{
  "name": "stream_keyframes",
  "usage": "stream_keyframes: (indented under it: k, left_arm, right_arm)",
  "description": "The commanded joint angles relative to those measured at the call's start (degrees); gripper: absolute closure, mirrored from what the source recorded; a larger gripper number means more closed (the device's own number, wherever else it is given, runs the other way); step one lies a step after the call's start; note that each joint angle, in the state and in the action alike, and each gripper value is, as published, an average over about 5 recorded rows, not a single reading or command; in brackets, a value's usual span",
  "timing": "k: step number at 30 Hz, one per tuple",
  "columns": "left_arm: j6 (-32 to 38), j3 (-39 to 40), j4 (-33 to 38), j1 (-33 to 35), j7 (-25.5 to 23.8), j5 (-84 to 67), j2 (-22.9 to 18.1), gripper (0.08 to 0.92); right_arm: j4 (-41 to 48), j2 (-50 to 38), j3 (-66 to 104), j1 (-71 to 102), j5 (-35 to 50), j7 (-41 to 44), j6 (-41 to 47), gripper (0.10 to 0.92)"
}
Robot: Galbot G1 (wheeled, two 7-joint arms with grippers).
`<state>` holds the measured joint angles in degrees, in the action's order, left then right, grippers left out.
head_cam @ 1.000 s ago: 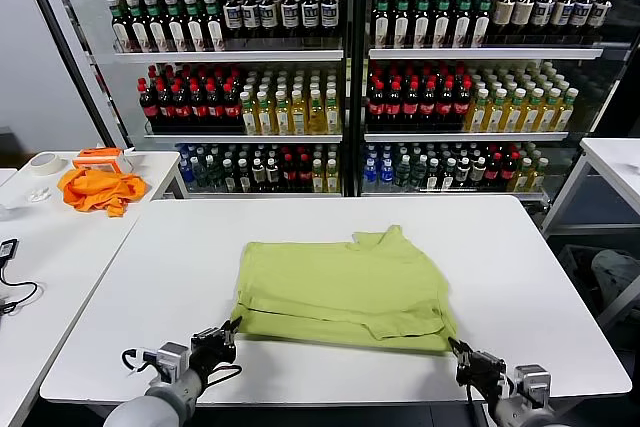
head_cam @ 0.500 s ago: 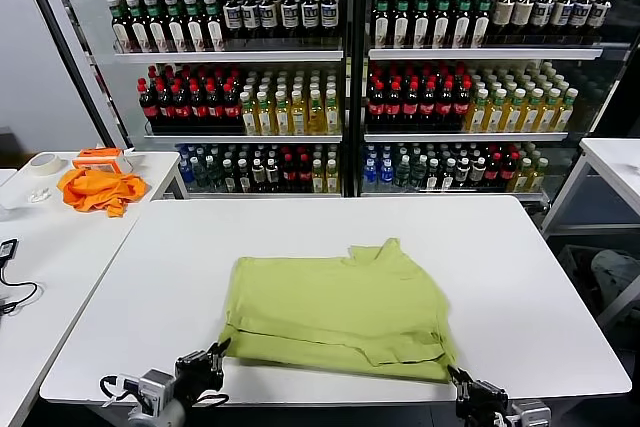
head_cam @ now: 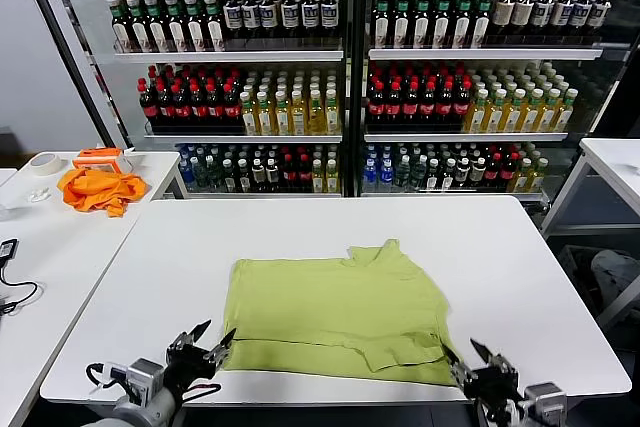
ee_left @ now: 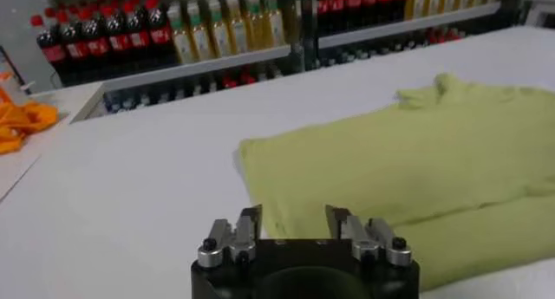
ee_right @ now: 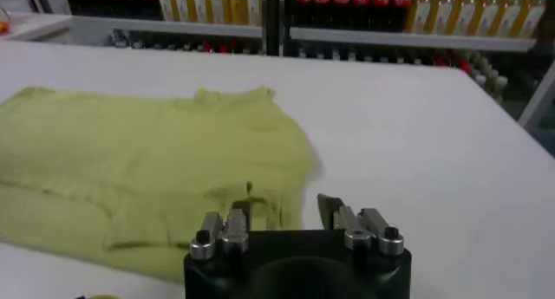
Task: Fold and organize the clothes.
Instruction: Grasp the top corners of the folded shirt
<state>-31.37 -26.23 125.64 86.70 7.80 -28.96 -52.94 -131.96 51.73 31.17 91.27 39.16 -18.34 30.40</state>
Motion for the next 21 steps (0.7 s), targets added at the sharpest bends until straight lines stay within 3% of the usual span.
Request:
stream_keyframes:
  k: [1, 8, 21]
  left_arm:
    - [0.5, 7.7, -14.5, -19.4, -1.2, -3.0, 0.5, 0.317]
    - [1.3, 13.5, -25.0, -29.4, -2.1, -3.5, -0.3, 0.185]
    - [3.5, 17.8, -39.6, -38.9, -5.9, -2.7, -4.0, 0.177]
  right_arm:
    - [12.1, 0.6, -13.0, -27.9, 2.0, -2.5, 2.7, 0.262]
    - [25.2, 5.8, -22.7, -42.6, 2.3, -5.0, 2.7, 0.203]
    - [48.1, 16.6, -29.7, -53.6, 1.8, -4.5, 2.2, 0.203]
